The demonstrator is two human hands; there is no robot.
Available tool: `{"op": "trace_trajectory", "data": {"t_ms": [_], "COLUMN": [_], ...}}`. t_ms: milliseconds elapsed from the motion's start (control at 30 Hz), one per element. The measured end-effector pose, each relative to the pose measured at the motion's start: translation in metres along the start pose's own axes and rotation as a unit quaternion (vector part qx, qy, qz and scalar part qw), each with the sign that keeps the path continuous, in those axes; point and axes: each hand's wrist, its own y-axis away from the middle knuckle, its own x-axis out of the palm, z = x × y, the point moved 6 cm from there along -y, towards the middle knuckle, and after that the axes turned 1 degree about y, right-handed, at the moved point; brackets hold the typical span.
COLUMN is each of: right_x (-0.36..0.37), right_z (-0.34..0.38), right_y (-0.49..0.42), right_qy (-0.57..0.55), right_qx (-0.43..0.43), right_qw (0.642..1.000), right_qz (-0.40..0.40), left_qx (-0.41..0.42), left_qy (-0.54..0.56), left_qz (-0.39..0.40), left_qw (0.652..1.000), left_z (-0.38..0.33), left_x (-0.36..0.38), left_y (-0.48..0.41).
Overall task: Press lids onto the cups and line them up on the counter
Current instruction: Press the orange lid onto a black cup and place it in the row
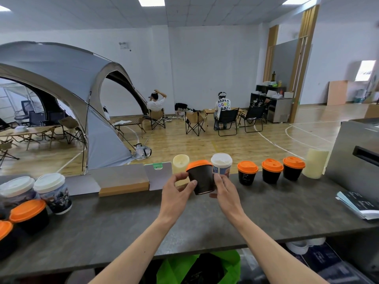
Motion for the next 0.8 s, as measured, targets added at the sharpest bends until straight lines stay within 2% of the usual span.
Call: {"op": "trace_trajectory", "data": {"t_ms": [200, 500, 633, 800], "right_x": [0.009, 0.018, 0.013, -0.017], "right_z": [0.003, -0.002, -0.001, -0.011], "right_y": [0.011, 0.021, 0.030, 0.031], "right_qy": [0.009, 0.016, -0.032, -0.030], "right_qx": [-0.009, 0.004, 0.003, 0.010], "right_qw": [1.000, 0.999, 0.998, 0.998], "right_qz": [-0.004, -0.035, -0.047, -0.056], "left_qx": [-0.012, 0.023, 0.022, -0.004], "left_qy": [-0.013, -0.018, -0.005, -0.016], "left_qz": [0.003, 0.001, 0.017, 0.035], "left_qw": [1.000, 1.000, 1.000, 0.999], "left_z": [0.010, 0.011, 0.009, 0.018], "left_x": [-0.011, -0.026, -0.018, 0.008], "left_y": [0.005, 0.008, 0.009, 0.014]}}
